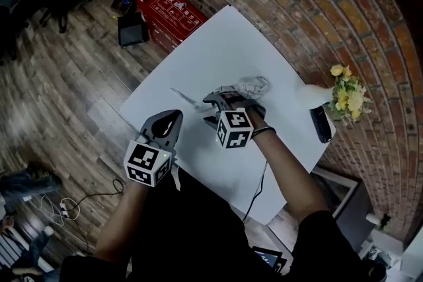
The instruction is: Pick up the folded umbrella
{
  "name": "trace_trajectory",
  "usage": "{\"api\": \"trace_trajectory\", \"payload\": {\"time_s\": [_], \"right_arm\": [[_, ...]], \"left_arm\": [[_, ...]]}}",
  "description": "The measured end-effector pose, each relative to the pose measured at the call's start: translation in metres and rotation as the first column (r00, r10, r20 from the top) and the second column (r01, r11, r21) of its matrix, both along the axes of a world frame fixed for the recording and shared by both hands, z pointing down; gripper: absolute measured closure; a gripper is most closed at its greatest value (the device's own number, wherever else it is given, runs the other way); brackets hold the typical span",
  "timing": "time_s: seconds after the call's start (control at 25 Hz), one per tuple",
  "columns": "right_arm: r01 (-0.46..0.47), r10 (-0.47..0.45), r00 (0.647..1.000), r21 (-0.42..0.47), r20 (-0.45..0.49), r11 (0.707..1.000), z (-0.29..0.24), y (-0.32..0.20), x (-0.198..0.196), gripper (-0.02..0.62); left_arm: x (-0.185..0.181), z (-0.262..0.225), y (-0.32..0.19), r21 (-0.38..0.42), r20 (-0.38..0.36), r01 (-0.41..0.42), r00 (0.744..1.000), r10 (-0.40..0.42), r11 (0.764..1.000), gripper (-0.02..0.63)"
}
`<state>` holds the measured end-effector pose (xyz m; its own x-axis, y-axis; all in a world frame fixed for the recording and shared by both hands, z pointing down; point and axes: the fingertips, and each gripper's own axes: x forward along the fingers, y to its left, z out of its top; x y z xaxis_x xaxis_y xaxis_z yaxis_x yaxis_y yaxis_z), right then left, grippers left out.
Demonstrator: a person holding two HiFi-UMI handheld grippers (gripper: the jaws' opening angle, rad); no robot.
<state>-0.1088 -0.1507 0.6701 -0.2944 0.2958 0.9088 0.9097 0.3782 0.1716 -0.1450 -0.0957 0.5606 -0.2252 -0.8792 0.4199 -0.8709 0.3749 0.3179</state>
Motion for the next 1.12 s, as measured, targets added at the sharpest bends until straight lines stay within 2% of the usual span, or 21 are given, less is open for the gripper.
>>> {"api": "trace_trajectory", "payload": {"time_s": [0.16, 0.4, 0.76, 0.88, 1.12], "right_arm": [[0.099, -0.094, 0.993, 0.074, -0.075, 0.992, 0.018, 0.003, -0.004, 0.353], [0.179, -0.161, 0.978, 0.131, -0.135, 0.975, 0.035, 0.005, -0.011, 0.353], [0.197, -0.170, 0.961, 0.108, -0.218, 0.974, 0.047, 0.010, -0.009, 0.370], [0.199, -0.173, 0.954, 0.085, -0.245, 0.976, 0.048, 0.010, -0.006, 0.411], [0.215, -0.179, 0.943, 0.104, -0.280, 0.971, 0.050, 0.010, -0.005, 0.410]], "left_arm": [[-0.006, 0.003, 0.007, -0.003, -0.004, 0.013, 1.000, -0.013, 1.000, 0.592], [-0.015, 0.011, 0.010, -0.009, -0.018, 0.013, 1.000, -0.013, 1.000, 0.592], [-0.022, 0.014, 0.003, 0.001, -0.038, 0.005, 0.999, -0.005, 1.000, 0.592], [-0.024, 0.016, 0.002, -0.002, -0.041, 0.014, 0.999, -0.014, 1.000, 0.592], [-0.024, 0.019, 0.006, -0.009, -0.047, 0.020, 0.999, -0.021, 1.000, 0.592]]}}
